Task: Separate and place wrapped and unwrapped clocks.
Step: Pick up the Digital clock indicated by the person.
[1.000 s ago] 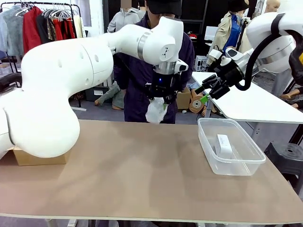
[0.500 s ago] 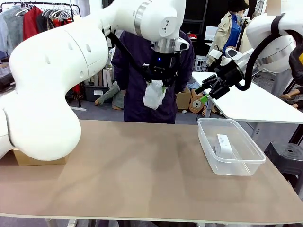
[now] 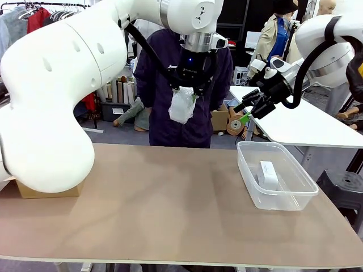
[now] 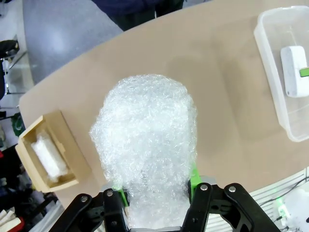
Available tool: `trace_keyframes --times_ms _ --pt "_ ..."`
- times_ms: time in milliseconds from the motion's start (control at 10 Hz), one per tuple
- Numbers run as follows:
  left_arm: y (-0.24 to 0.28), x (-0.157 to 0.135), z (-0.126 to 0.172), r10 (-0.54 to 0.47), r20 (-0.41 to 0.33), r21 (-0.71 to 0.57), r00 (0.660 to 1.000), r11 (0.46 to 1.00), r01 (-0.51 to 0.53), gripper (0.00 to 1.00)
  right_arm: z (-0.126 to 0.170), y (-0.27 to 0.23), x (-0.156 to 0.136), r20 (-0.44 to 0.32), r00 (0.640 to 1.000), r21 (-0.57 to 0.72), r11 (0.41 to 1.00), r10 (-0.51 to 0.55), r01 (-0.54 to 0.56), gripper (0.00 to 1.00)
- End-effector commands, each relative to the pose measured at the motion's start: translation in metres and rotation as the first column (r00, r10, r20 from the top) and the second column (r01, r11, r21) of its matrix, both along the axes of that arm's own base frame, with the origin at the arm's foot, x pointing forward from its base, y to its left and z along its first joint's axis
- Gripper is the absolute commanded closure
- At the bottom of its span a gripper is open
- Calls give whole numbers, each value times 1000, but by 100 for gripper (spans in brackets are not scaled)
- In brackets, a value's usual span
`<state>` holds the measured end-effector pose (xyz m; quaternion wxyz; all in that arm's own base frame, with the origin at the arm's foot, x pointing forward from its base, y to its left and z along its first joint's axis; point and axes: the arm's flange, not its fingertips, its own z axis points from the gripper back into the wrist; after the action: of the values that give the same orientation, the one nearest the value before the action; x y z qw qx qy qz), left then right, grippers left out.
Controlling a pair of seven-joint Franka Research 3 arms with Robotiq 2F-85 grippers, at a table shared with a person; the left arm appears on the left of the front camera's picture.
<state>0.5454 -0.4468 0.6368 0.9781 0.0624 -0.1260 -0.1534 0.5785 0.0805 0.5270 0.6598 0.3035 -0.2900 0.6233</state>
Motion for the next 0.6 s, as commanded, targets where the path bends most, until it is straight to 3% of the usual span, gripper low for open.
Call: trace_keyframes --times_ms 0,100,200,500 --pt "-15 18 12 35 -12 20 999 999 -35 100 2 0 -2 3 1000 -5 1000 1 -1 0" --pt "-12 23 -1 16 -44 42 999 999 -14 100 2 0 -2 3 1000 -5 1000 1 -1 0" --pt "0 0 -2 3 -3 3 1000 1000 -3 100 2 0 -2 3 1000 -5 1000 1 -1 0" --pt "0 0 -2 3 -3 3 1000 1000 -3 100 2 0 -2 3 1000 -5 1000 1 -1 0"
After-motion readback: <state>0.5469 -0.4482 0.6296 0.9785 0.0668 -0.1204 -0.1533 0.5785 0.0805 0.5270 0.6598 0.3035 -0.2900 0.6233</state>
